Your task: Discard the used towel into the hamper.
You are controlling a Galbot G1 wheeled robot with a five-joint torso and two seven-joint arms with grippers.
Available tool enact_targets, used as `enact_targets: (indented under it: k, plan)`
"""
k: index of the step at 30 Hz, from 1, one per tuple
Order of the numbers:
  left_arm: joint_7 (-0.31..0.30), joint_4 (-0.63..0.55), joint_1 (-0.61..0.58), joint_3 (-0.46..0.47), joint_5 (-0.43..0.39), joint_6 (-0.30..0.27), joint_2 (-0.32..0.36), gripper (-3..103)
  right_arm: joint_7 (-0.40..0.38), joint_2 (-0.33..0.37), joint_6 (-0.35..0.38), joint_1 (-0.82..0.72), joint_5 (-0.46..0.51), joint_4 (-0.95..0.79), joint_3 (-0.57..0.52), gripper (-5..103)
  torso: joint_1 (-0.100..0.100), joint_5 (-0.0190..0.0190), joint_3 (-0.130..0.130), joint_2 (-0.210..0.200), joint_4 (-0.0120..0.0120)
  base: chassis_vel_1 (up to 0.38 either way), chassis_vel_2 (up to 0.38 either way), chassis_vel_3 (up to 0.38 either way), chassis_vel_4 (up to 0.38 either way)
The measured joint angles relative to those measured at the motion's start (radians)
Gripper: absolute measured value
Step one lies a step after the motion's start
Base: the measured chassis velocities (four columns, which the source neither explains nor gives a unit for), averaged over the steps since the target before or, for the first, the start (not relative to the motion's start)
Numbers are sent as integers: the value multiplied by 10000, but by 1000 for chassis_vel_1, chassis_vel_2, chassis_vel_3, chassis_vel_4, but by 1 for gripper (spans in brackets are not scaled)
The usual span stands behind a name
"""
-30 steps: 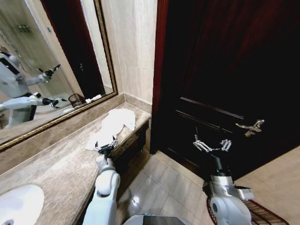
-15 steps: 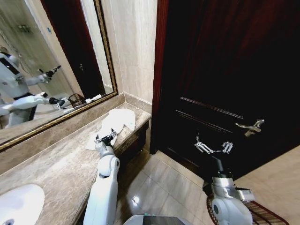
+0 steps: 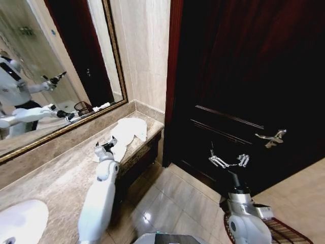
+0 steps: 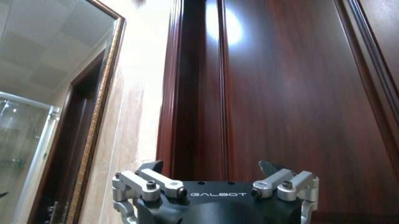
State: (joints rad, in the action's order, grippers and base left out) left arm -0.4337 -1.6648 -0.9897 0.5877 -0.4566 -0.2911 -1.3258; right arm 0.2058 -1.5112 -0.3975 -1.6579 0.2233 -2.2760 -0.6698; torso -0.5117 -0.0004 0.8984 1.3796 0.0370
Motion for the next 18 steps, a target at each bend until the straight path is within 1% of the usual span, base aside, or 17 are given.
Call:
enact_targets:
  k: [1,2,3,5,7,9,11,12,14,15,17,18]
  plan:
    - [37,60,58,-111,-260,-111,180,100,5,-18,5,5,-5,0,16,100,0,0,0,0,-1,0,0,0,0]
    - [37,60,58,-111,-260,-111,180,100,5,-18,5,5,-5,0,16,100,0,0,0,0,-1,0,0,0,0]
    - [88,99,103,-251,-635,-302,406,100,9,-30,10,6,-7,2,27,100,0,3,0,0,0,0,0,0,0]
    - [169,205,145,-412,-1048,-583,668,100,10,-31,10,23,-8,56,23,100,0,1,0,0,1,0,0,0,0]
    - [220,289,178,-455,-1131,-647,776,100,9,-26,7,33,-2,75,13,100,0,1,0,0,0,0,0,0,0]
    - [553,421,220,-486,-1226,-680,954,101,6,-21,5,59,25,99,0,100,0,1,0,0,1,0,0,0,0]
    - [928,525,234,-502,-1255,-640,1110,94,-10,-28,-15,92,37,136,0,100,0,1,0,0,1,0,0,0,0]
    - [928,525,234,-502,-1255,-640,1110,94,-10,-28,-15,92,37,136,0,100,0,1,0,0,1,0,0,0,0]
    - [1268,630,234,-523,-1234,-464,1255,84,-22,-59,-51,92,38,149,20,100,0,1,0,0,1,0,0,0,0]
    - [1268,630,234,-523,-1234,-464,1255,84,-22,-59,-51,92,38,149,20,100,0,1,0,0,1,0,0,0,0]
    - [1569,755,228,-523,-1182,-232,1378,73,-29,-92,-90,99,39,181,35,100,0,1,0,0,1,0,0,0,0]
    - [1637,795,221,-523,-1182,-149,1416,73,-35,-103,-101,114,39,196,35,100,0,1,0,0,1,0,0,0,0]
